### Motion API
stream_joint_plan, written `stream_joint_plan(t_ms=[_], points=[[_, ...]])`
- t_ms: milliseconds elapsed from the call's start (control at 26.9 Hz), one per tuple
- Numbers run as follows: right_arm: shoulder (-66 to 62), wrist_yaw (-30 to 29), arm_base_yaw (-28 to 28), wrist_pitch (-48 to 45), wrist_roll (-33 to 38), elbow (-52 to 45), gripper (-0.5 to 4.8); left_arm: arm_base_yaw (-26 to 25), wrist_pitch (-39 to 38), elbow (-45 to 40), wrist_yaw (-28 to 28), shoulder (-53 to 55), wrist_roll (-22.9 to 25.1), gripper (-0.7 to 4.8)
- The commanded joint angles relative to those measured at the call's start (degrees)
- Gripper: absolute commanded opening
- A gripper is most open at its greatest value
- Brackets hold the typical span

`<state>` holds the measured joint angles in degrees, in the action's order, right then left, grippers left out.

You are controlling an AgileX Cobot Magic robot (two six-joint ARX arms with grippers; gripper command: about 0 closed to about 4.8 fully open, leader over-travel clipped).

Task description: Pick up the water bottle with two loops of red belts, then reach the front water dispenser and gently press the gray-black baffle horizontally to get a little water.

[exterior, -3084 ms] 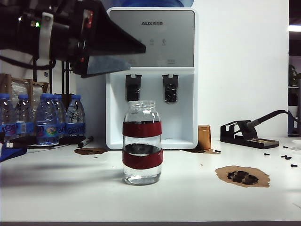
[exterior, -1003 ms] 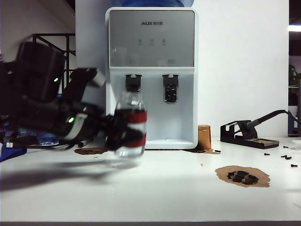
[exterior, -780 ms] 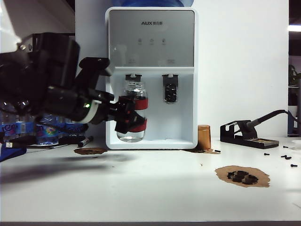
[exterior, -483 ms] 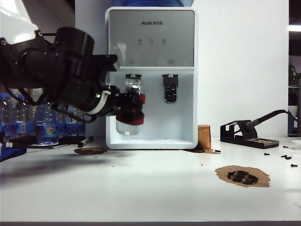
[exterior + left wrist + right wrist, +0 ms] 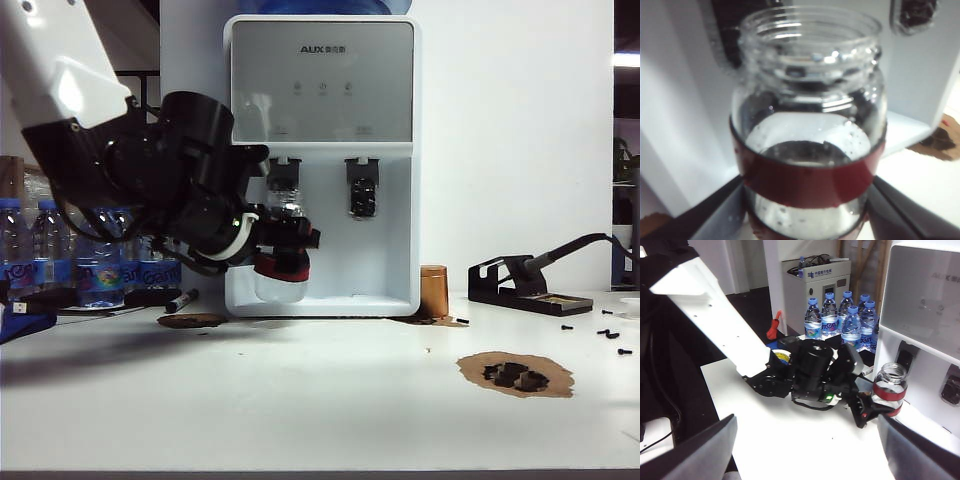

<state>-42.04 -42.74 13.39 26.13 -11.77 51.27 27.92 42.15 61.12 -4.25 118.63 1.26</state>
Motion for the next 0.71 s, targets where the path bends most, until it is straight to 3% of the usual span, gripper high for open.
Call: stream_joint_plan(t_ms=[37, 706], points=[[0.11, -1.14, 0.15, -0.52, 0.17, 0.15, 4.79, -0.28, 1.05, 1.92, -0.92, 0.42, -0.24, -0.05], [0.15, -2.49, 0.28, -0.57, 0.15, 0.15, 4.79, -2.8, -3.56, 10.03, -1.64, 2.64, -0.9, -0.05]])
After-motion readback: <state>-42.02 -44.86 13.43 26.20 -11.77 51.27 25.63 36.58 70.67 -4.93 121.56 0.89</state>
